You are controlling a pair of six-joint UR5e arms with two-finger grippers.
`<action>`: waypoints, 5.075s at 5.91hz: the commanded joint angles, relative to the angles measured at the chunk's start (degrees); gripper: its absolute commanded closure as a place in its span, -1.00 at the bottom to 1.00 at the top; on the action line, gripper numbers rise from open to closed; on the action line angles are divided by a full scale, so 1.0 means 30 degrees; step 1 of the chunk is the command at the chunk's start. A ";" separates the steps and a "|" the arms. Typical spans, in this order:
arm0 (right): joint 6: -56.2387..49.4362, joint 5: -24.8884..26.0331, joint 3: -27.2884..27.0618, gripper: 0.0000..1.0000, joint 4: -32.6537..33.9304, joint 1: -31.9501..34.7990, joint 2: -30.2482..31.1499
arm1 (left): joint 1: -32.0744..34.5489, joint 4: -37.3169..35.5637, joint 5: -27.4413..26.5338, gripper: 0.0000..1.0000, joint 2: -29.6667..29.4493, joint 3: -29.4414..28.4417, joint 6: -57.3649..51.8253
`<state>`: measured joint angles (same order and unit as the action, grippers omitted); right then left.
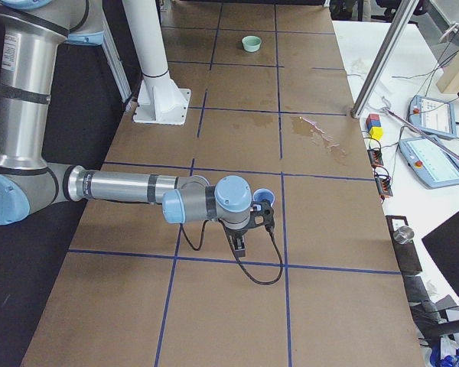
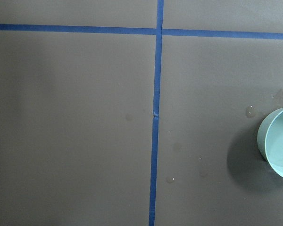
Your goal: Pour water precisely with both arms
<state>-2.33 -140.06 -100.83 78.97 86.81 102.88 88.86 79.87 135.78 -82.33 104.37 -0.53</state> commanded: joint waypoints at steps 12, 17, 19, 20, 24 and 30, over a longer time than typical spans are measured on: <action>-0.0045 -0.0745 -0.0286 -1.00 -0.0805 -0.0753 0.0044 | -0.9017 1.1738 0.0239 -1.00 -0.2902 -0.5390 1.2210; 0.0014 -0.0716 -0.0286 -1.00 -0.1421 -0.0811 0.0073 | -0.9813 1.2692 0.0210 0.87 -0.3142 -0.6607 1.2129; 0.0014 -0.0716 -0.0257 -1.00 -0.1421 -0.0811 0.0073 | -0.9814 1.2546 0.0414 1.00 -0.3898 -0.5325 1.2333; 0.0043 -0.0716 -0.0257 -1.00 -0.1421 -0.0811 0.0073 | -0.9901 1.2516 0.0444 1.00 -0.4977 -0.5231 1.3639; 0.0014 -0.0716 -0.0257 -1.00 -0.1450 -0.0811 0.0044 | -1.5071 1.2138 0.0123 1.00 -1.1299 -0.5199 1.9959; 0.0101 -0.1444 -0.1017 -1.00 -0.1450 -0.1603 -0.0161 | -1.7898 0.9937 -0.4880 0.99 -1.7493 -0.9153 2.0332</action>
<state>-2.05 -143.45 -103.29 74.60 82.13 102.40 35.92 109.43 123.28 -133.08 78.50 60.46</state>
